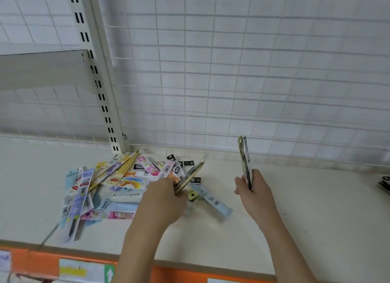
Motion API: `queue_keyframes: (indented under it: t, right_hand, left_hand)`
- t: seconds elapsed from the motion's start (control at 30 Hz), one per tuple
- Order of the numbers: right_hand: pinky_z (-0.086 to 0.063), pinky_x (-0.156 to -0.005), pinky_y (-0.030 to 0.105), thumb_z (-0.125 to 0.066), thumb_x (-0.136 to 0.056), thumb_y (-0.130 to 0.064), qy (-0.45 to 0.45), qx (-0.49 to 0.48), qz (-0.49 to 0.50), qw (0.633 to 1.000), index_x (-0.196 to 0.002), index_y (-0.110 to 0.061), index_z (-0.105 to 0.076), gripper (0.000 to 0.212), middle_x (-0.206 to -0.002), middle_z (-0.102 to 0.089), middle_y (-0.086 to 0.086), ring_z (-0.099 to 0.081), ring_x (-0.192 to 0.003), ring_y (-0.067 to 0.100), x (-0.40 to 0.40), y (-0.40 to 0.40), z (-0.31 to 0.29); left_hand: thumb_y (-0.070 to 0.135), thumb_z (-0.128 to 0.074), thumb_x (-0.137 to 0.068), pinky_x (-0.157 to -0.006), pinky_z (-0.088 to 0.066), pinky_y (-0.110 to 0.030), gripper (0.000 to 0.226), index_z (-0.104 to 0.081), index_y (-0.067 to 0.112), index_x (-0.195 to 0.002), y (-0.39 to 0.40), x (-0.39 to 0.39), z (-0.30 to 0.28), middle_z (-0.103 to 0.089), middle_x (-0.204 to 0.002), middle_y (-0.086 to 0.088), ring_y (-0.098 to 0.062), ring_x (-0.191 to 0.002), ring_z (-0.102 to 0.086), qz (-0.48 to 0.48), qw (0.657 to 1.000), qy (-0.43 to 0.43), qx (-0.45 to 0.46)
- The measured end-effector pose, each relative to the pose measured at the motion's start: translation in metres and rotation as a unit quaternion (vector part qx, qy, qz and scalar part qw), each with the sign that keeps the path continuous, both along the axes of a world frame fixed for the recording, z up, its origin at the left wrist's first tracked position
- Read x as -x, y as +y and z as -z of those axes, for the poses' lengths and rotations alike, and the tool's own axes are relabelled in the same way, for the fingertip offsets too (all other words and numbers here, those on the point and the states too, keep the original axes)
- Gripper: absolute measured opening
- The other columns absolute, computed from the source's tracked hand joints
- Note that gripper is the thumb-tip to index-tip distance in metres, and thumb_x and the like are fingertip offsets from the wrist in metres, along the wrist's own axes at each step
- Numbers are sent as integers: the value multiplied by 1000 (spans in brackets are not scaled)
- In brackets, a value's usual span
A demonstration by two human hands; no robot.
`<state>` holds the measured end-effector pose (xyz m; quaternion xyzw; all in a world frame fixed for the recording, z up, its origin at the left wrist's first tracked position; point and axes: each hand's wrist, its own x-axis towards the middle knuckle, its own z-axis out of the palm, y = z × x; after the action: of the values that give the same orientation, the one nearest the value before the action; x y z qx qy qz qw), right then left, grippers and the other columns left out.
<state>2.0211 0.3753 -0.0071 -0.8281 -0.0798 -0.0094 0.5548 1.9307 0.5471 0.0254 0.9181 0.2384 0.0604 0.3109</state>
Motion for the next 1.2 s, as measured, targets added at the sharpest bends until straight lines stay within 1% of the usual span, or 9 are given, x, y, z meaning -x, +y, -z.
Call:
queue_keyframes:
  t: [0.1, 0.23, 0.4, 0.57, 0.7, 0.83, 0.97, 1.13, 1.2]
  right_hand:
    - [-37, -54, 28, -51, -93, -39, -16, 33, 14, 999, -67, -16, -36, 38, -62, -48, 1, -60, -69, 30, 2, 5, -6]
    - [-35, -55, 29, -42, -96, -42, -29, 103, 1, 994, -63, -13, -36, 45, -59, -45, 1, -46, -58, 18, 5, 14, -9]
    - [-42, -69, 29, -40, -99, -30, -35, 101, -56, 993, -95, -9, -62, 31, -89, -66, 8, -62, -83, 26, 7, 36, -10]
    - [-31, -43, 17, -43, -97, -24, -45, 187, -127, 973, -71, -11, -48, 29, -65, -49, 4, -44, -56, 19, 12, 64, -7]
    - [-30, -47, 21, -48, -96, -27, -79, 234, -187, 951, -71, -14, -49, 29, -60, -44, -4, -41, -53, 13, 13, 90, -12]
    - [-38, -58, 31, -45, -97, -28, -154, 310, -270, 898, -71, -17, -46, 28, -66, -44, -5, -52, -69, 22, 9, 126, -23]
    - [-43, -70, 34, -48, -95, -37, -173, 356, -334, 856, -88, -15, -54, 23, -84, -43, -2, -50, -82, 20, 11, 153, -22]
    - [-47, -87, 36, -57, -88, -48, -158, 417, -365, 817, -125, -16, -53, 49, -123, -51, 3, -53, -110, 22, 19, 161, -9]
    - [-46, -83, 34, -52, -93, -39, -170, 411, -360, 820, -124, -15, -52, 40, -116, -54, 2, -55, -110, 23, 20, 160, -9]
  left_hand:
    - [41, -58, -87, -47, -31, -21, 40, -42, 16, -60, 1, 10, -13, -43, -54, 3, -12, -51, -43, -3, 1000, -27, 3]
    - [28, -67, -83, -43, -35, -18, 24, -47, 17, -76, 13, 20, -14, -48, -65, 5, -7, -54, -45, -44, 995, -77, 53]
    - [11, -50, -91, -49, -34, -23, 15, -39, 15, -100, 41, 32, -8, -47, -71, 4, -10, -60, -46, -95, 986, -120, 62]
    - [7, -52, -91, -70, -37, -26, 55, -28, 15, -140, 67, 49, -2, -60, -92, -1, -21, -79, -51, -141, 977, -126, 96]
    - [10, -42, -95, -50, -33, -19, 21, -61, 8, -105, 88, 65, -1, -59, -65, 11, -9, -57, -50, -181, 974, -118, 67]
    - [9, -39, -95, -58, -41, -26, 24, -56, 13, -78, 106, 82, 1, -62, -65, 8, -21, -69, -60, -201, 968, -126, 79]
    - [7, -38, -93, -59, -42, -28, 24, -51, 9, -74, 114, 91, 5, -64, -67, 0, -28, -73, -64, -223, 960, -146, 84]
    - [11, -39, -94, -63, -48, -40, 25, -45, 15, -71, 118, 93, 8, -65, -75, -13, -34, -73, -65, -220, 961, -150, 77]
    - [13, -39, -95, -68, -50, -44, 22, -47, 13, -74, 118, 93, 8, -66, -78, -16, -36, -74, -64, -222, 961, -149, 65]
